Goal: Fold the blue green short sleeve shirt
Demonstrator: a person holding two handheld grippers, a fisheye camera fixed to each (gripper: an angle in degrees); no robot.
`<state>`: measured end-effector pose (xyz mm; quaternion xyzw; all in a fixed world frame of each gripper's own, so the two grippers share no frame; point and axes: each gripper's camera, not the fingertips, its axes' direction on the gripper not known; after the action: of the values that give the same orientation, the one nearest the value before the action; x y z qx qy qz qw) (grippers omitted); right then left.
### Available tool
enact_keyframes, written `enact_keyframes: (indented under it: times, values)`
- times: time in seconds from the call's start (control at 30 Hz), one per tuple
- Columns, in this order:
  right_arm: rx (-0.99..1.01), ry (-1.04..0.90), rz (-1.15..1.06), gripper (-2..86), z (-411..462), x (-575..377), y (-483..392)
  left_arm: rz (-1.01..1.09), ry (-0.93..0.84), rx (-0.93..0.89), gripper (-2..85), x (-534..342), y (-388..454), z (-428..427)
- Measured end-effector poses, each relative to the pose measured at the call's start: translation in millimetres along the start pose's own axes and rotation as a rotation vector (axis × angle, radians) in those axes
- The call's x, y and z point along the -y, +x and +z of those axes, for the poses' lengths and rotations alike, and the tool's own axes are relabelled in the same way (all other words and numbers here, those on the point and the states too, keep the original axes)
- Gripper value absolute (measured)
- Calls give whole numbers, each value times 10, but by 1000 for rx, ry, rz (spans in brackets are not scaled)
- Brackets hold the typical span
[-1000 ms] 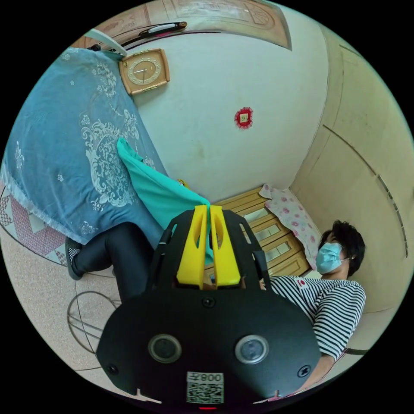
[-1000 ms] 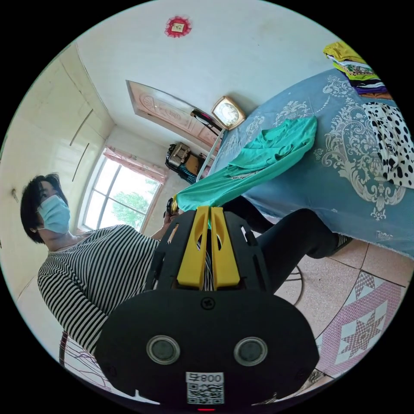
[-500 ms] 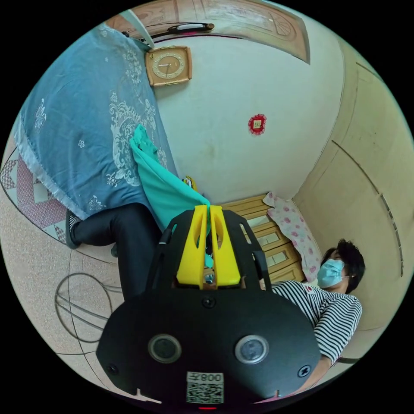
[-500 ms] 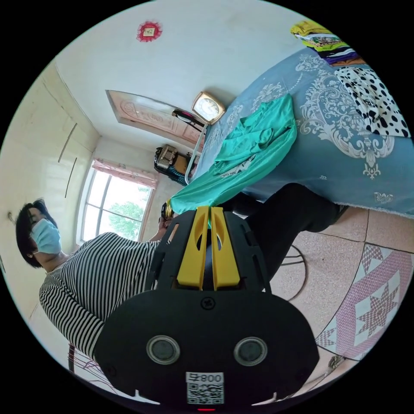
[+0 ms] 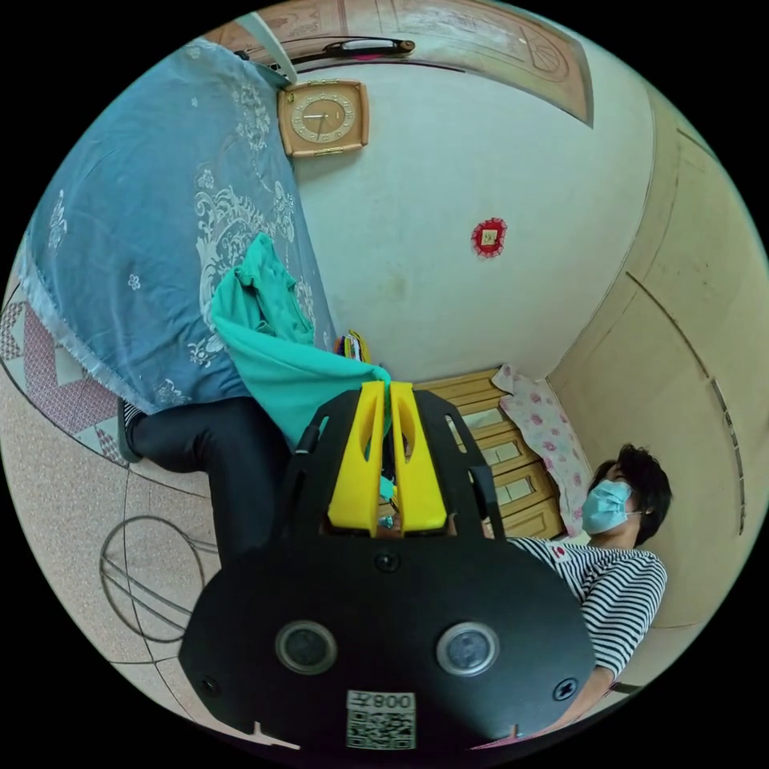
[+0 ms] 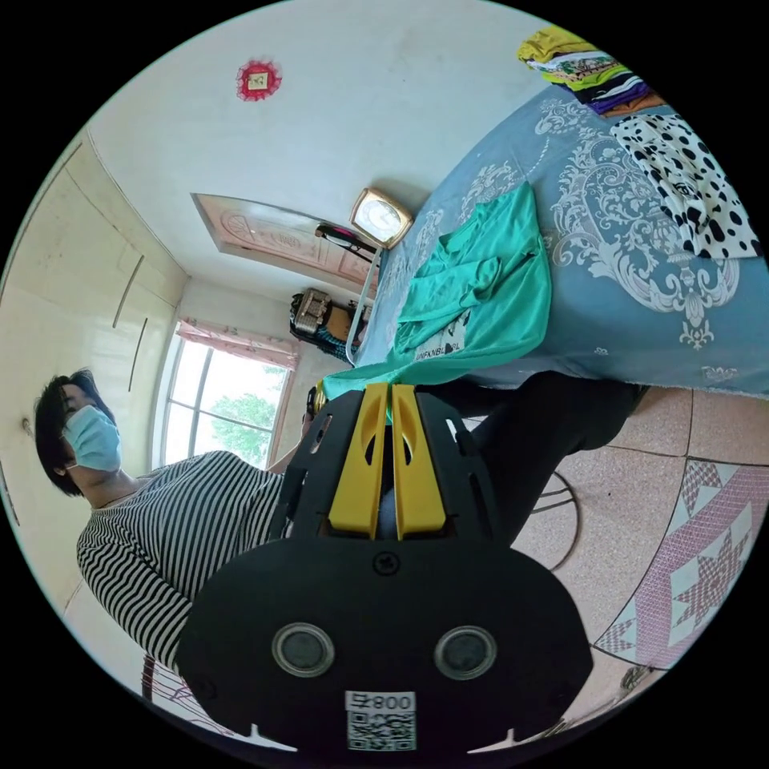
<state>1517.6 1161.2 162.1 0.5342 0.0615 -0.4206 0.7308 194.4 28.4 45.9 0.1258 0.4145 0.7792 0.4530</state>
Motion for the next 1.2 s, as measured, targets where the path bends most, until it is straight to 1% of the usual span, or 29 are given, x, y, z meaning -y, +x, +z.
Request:
enact_keyframes:
  times: [0.3,0.6,0.77,1.0,1.1,1.17,1.2]
  values:
    - [5,39,-25,4,1,1334,119,45,-45,12,11,994,-734,645]
    - [-66,13,-43,3,163,3238,268,91,-82,62,11,2190,-1703,1556]
    - [-108,-13,-27,4,382,4466,468,71,-83,95,12,2787,-2565,2103]
    - [-153,-65,29,4,747,5859,906,30,-89,158,13,3417,-3822,2733]
    - [-160,-87,82,4,954,6413,1206,-8,-94,211,16,3612,-4493,3001]
    - [-175,-117,142,5,1169,6793,1481,-57,-98,295,19,3691,-5077,3190]
    - [-180,-124,160,5,1224,6874,1549,-68,-102,312,20,3699,-5221,3235]
